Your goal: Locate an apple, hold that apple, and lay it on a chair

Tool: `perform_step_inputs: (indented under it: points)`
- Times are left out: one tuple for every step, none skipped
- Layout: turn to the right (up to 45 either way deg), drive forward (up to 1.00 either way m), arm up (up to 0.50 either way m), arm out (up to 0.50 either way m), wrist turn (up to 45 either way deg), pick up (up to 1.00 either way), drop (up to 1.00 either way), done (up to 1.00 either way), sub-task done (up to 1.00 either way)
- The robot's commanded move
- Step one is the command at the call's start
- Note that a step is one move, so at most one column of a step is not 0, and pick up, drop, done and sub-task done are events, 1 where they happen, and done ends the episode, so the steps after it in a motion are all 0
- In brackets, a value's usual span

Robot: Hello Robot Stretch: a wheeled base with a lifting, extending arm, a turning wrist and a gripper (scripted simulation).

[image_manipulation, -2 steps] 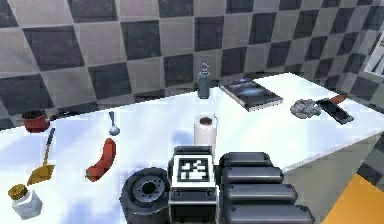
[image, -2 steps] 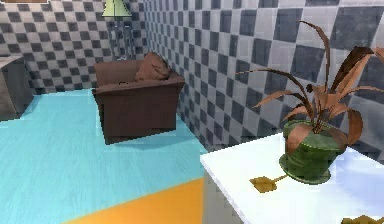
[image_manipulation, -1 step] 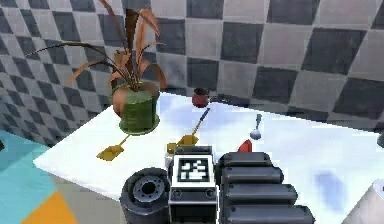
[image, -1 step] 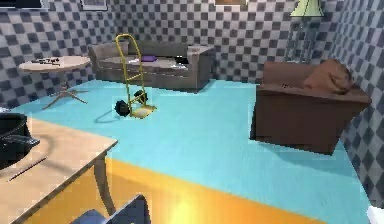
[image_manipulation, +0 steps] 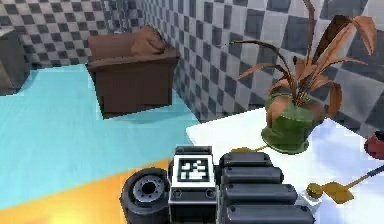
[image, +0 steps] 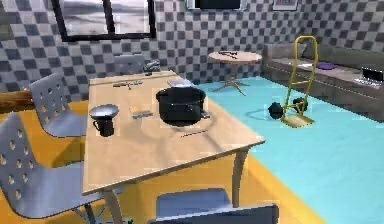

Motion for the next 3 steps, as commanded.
perform_step_inputs:
  points:
    - [-45.0,0.00,0.00,0.00,0.0,0.00,0.00,0.00,0.00]
    - [-9.0,0.00,0.00,0.00,0.0,0.00,0.00,0.00,0.00]
    - [0.0,0.45,0.00,0.00,0.0,0.00,0.00,0.00,0.00]
